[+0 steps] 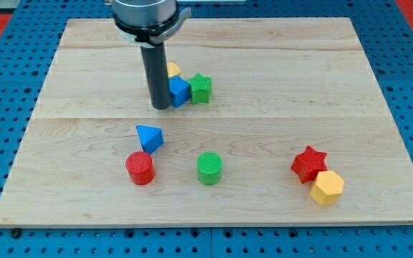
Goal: Push the blue triangle into the blue cube
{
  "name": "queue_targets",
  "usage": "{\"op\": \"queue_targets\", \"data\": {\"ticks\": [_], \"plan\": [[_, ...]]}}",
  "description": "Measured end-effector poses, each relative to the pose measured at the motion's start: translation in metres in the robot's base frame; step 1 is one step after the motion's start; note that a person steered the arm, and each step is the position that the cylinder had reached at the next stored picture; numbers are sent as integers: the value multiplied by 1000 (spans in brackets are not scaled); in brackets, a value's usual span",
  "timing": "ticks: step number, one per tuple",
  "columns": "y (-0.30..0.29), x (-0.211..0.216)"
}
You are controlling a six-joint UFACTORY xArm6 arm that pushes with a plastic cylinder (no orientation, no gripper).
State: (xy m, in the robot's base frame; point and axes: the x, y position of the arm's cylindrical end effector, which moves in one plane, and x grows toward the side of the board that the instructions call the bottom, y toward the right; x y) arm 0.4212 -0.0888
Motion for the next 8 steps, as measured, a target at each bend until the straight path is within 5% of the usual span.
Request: {"op": "queue_targets", "data": {"ticks": [1,2,3,4,8], "plan": [[-82,3],[-128,64],[-135,173],[-102,197],[-27,86]]}}
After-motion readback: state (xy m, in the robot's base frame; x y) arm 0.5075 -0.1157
